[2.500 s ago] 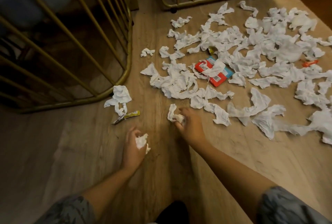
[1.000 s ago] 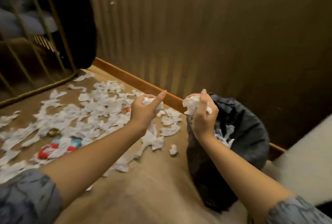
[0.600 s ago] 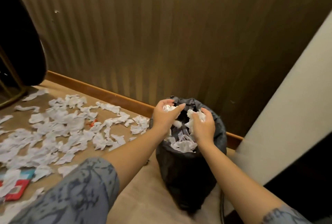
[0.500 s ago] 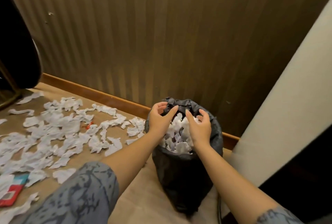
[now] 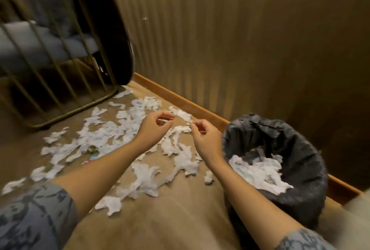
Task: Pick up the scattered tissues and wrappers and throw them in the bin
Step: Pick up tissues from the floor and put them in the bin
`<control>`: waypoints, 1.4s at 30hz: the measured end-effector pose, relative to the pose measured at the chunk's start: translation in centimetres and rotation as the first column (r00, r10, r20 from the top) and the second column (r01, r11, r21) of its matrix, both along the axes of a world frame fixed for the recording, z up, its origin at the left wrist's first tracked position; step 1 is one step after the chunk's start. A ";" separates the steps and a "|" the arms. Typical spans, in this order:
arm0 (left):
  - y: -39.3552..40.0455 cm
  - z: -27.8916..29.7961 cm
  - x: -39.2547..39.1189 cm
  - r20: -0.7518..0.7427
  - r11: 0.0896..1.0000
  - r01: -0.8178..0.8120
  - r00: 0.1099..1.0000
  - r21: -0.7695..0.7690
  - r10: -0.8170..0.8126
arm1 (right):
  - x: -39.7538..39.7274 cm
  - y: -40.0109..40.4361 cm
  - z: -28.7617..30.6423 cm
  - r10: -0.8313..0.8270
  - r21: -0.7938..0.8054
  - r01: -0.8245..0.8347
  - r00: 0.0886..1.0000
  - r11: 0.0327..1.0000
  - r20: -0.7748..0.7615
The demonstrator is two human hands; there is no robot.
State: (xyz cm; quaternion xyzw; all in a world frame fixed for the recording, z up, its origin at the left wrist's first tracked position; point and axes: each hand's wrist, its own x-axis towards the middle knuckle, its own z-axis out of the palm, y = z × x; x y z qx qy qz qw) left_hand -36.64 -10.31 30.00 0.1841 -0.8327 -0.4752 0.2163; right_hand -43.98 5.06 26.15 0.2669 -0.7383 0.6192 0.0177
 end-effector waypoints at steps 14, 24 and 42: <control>-13.9 -7.0 20.2 0.166 0.914 -0.399 0.899 -0.074 0.406 | 8.6 -15.5 -2.1 0.627 0.417 -0.509 0.746 0.753 -0.222; -20.8 -16.4 33.3 0.232 0.839 -0.532 0.835 0.110 0.499 | 19.7 -26.2 -10.7 0.858 0.602 -0.683 0.514 0.414 -0.006; -23.9 -32.0 48.0 0.401 0.430 -0.843 0.290 -0.322 0.869 | 31.9 -38.1 -23.0 0.632 0.795 -0.469 0.761 0.385 0.143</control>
